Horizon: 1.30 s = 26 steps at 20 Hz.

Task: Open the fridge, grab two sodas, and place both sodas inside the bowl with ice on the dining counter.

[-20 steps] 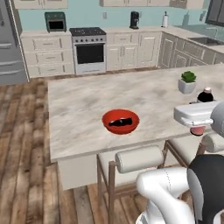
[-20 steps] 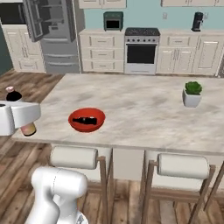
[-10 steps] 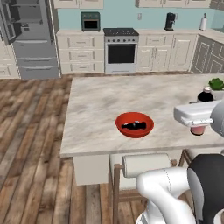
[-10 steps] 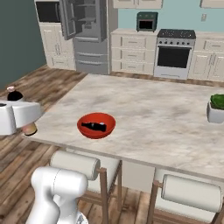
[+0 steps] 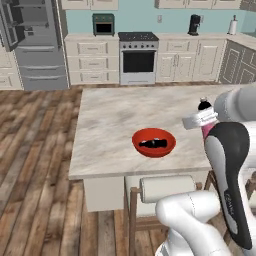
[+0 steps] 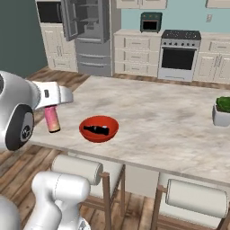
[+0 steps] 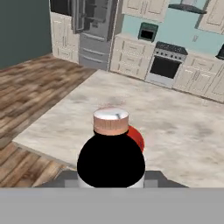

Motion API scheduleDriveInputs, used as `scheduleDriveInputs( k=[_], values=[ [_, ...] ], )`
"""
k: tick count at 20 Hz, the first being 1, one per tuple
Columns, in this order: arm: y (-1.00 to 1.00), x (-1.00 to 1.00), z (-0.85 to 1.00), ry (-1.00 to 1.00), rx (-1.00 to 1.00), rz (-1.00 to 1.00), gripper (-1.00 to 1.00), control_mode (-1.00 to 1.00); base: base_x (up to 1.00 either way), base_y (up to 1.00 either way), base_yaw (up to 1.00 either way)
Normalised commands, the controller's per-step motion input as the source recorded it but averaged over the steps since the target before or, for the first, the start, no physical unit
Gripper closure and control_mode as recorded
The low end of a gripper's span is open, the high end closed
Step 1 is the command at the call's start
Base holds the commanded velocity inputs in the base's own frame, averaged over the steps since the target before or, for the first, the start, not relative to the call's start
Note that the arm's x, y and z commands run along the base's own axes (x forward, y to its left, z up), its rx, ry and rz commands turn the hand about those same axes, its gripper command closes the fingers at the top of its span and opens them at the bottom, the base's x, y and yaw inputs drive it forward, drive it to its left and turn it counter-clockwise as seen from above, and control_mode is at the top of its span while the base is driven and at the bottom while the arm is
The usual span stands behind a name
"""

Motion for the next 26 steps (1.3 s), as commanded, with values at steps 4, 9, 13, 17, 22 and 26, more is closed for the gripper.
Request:
scheduleDriveInputs(
  k=[4,9,13,17,22,26],
  values=[
    [0.00,0.87,-0.65,0.64,-0.35,0.16,1.00,-1.00,0.00,0.00,0.00],
    [-0.04,0.72,-0.58,0.38,-0.14,0.32,1.00,-1.00,0.00,0.00,0.00],
    [-0.03,0.60,-0.74,0.23,-0.04,0.39,1.00,-1.00,0.00,0.00,0.00],
    [-0.02,0.51,-0.65,0.14,-0.05,0.37,1.00,-1.00,0.00,0.00,0.00],
    [0.00,0.43,-0.51,0.07,-0.09,0.28,1.00,-1.00,0.00,0.00,0.00],
    [0.00,0.39,-0.52,0.07,-0.10,0.24,1.00,-1.00,0.00,0.00,0.00]
  ],
)
